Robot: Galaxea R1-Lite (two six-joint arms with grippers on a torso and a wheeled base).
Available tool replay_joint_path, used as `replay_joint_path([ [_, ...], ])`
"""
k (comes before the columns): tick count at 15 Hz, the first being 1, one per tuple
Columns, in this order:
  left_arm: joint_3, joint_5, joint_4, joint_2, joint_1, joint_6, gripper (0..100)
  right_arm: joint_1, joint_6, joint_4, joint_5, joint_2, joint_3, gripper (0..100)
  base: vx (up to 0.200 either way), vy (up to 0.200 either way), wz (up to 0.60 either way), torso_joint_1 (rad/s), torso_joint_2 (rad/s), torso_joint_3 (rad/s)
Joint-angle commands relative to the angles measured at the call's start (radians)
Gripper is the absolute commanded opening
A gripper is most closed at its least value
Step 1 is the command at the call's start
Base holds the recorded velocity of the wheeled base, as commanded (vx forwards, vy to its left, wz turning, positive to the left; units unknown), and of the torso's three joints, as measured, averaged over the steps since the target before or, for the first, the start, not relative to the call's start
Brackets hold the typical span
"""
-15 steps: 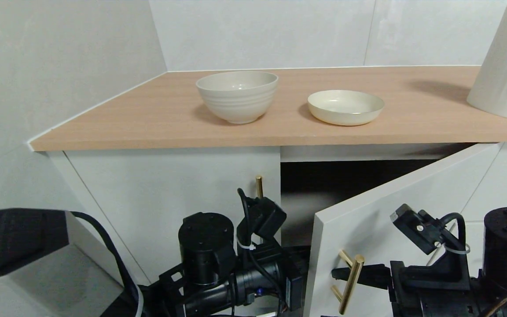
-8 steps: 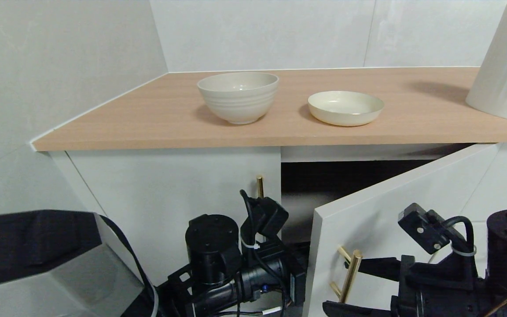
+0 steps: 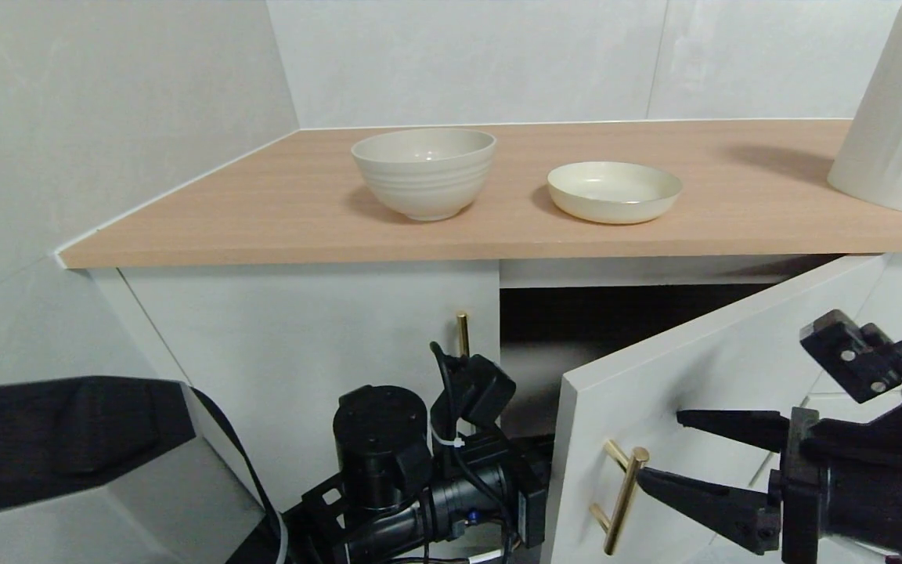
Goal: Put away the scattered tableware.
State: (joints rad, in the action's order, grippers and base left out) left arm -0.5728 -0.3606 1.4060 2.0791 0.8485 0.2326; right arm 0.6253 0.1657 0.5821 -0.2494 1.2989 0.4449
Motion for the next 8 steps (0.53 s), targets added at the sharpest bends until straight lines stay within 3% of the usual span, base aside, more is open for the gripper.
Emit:
replay_joint_path([
  [1, 0.001, 0.002, -0.001, 0.001, -0.002, 0.001, 0, -0.009, -0.008, -0.019, -0.005, -0.058, 0.02, 100, 0.0, 0.0, 0.0, 0.0, 0.0, 0.0],
  [4, -0.015, 0.002, -0.001, 0.016, -0.002, 0.001, 0, -0.009, -0.011, -0.019, -0.005, -0.061, 0.021, 100, 0.0, 0.0, 0.0, 0.0, 0.0, 0.0],
  [8, -0.05, 0.005, -0.002, 0.045, -0.002, 0.001, 0, -0.009, -0.011, -0.019, -0.005, -0.081, 0.028, 100, -0.2, 0.0, 0.0, -0.001, 0.0, 0.001],
])
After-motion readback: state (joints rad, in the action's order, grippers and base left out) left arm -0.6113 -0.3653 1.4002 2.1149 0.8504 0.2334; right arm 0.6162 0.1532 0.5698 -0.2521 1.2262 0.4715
